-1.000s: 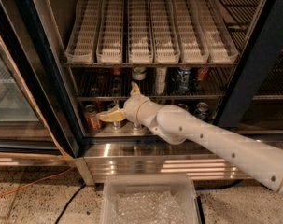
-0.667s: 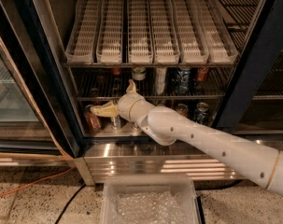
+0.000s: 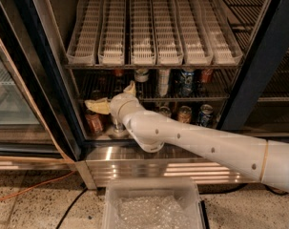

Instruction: Pick coke can from middle shelf of fridge

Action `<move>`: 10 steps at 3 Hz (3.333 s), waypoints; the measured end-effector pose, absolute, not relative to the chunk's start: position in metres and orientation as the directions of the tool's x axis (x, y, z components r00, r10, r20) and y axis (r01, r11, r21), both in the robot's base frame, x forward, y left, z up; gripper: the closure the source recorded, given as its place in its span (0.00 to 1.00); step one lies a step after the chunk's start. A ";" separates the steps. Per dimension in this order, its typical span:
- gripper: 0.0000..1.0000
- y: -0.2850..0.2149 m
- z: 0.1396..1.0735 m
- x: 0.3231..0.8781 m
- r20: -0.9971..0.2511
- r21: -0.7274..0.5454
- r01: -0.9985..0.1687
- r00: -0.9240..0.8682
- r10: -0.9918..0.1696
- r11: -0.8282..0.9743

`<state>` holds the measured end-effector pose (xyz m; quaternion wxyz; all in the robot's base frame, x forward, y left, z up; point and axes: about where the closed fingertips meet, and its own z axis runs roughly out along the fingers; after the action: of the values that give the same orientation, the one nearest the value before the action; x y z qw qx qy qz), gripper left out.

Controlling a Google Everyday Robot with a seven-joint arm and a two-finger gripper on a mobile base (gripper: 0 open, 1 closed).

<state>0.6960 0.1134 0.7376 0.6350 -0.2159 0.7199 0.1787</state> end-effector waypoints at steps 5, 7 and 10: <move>0.00 0.099 0.736 0.714 -0.997 0.017 -0.414 -0.080 -0.017 0.910; 0.00 0.108 0.737 0.725 -0.999 0.011 -0.424 -0.049 -0.011 0.906; 0.23 0.108 0.737 0.725 -0.999 0.011 -0.424 -0.049 -0.011 0.906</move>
Offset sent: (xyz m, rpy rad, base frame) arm 0.0181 -0.0201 0.0012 0.0651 0.0324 -0.2302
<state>0.7252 0.1079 0.7371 0.6721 -0.1537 0.7079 0.1534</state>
